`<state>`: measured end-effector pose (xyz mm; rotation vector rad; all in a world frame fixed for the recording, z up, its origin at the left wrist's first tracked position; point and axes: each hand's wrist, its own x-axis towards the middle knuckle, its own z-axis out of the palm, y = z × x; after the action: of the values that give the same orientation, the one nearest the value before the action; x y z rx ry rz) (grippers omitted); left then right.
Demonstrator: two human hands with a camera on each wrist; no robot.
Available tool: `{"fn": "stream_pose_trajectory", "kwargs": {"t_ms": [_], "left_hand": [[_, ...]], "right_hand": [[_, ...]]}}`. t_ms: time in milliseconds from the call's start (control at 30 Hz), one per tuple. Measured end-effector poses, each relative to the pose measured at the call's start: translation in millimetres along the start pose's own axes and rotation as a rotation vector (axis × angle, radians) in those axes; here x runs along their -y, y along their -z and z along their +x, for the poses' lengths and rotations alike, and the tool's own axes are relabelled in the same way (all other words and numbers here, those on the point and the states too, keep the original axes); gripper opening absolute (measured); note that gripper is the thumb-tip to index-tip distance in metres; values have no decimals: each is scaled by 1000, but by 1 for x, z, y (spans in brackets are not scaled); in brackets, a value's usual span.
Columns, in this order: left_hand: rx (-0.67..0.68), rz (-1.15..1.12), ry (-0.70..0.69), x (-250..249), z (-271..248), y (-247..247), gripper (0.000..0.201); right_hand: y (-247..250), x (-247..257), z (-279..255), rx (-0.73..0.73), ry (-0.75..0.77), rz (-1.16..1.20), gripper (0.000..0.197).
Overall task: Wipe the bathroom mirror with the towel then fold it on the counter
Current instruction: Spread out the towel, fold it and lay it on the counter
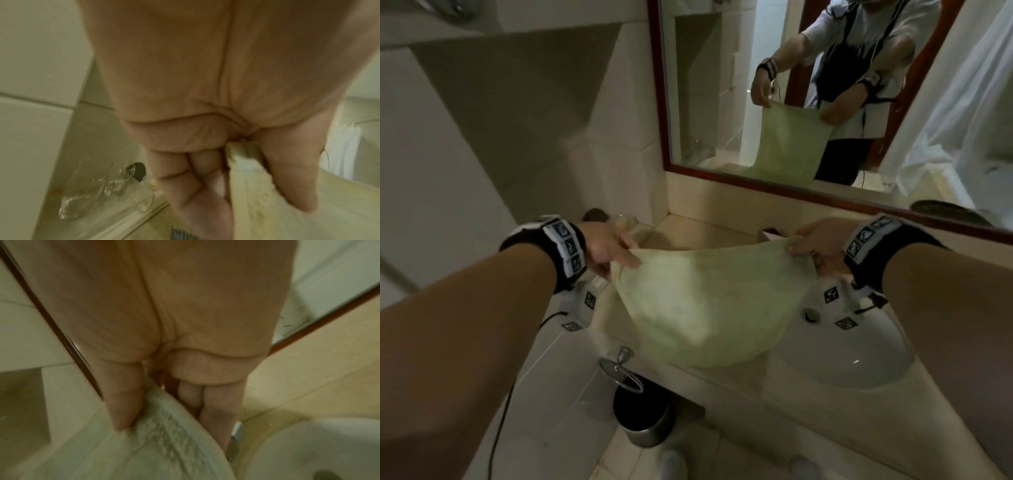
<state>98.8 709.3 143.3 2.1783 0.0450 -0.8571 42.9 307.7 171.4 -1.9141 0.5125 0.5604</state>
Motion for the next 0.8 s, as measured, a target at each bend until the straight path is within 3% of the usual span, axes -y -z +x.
{"fn": "stream_pose_trajectory", "kwargs": {"t_ms": [67, 167, 300, 467, 533, 633, 800], "left_hand": [[-41, 20, 18, 9, 19, -16, 7], [-80, 19, 73, 28, 54, -31, 6], [-49, 102, 54, 54, 115, -37, 9], [-88, 274, -3, 67, 182, -21, 16], [-161, 188, 5, 69, 211, -8, 14], [-279, 32, 16, 70, 251, 12, 23], [-358, 19, 30, 78, 314, 14, 29]], "right_hand": [[-11, -18, 25, -28, -37, -67, 51], [-23, -41, 72, -86, -30, -245, 43], [-41, -56, 126, -147, 20, -540, 16], [-59, -54, 196, -201, -18, -509, 23], [-62, -42, 226, -225, 4, -549, 28], [-64, -23, 269, -272, 40, -502, 19], [-75, -18, 332, -277, -12, -664, 32]]}}
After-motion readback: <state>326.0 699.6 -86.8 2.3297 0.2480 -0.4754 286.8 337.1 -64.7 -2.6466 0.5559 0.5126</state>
